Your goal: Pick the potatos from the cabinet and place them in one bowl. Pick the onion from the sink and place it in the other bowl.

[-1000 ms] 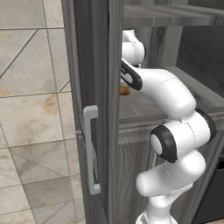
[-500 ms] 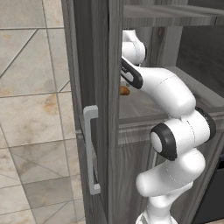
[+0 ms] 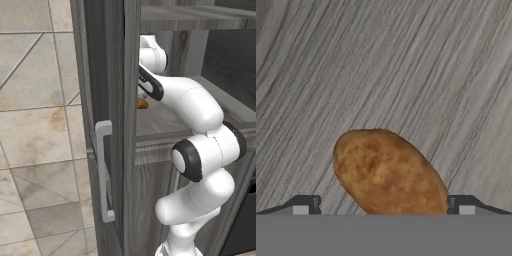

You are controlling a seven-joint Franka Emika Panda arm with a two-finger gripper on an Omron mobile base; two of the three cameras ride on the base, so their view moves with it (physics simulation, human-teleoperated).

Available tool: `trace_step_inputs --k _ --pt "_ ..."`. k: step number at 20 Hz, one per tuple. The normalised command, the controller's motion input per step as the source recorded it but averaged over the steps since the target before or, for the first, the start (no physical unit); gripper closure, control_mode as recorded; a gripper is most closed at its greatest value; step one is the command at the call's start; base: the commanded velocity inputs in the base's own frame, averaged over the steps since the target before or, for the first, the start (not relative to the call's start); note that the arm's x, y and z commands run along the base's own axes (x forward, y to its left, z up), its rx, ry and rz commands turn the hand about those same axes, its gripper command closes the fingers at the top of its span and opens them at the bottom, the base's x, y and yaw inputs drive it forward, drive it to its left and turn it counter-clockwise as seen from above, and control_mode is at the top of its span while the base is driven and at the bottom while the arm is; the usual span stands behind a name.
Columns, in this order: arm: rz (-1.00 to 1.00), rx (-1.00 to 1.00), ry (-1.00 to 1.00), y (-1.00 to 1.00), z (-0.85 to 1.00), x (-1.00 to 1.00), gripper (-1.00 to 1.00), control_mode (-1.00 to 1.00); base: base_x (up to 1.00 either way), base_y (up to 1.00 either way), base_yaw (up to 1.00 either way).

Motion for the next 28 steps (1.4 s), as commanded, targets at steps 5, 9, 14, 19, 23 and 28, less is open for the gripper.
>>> trace_step_inputs --k 5,9,14,19,23,28 --pt "0.17 0.00 0.00 -0.04 -0.04 0.00 -1.00 -1.00 0.00 0.00 0.00" --pt "0.18 0.00 0.00 -0.06 -0.13 0.00 -1.00 -1.00 0.00 0.00 0.00" --pt "0.16 0.00 0.00 -0.03 -0.26 0.00 -1.00 -1.00 0.00 0.00 0.00" --pt "0.09 0.00 0.00 0.00 -0.24 0.00 -1.00 -1.00 0.00 0.00 0.00" --pt "0.03 0.00 0.00 0.01 -0.10 0.00 1.00 -1.00 0.00 0.00 0.00" --pt "0.00 0.00 0.00 0.00 0.00 0.00 1.00 -1.00 0.00 0.00 0.00"
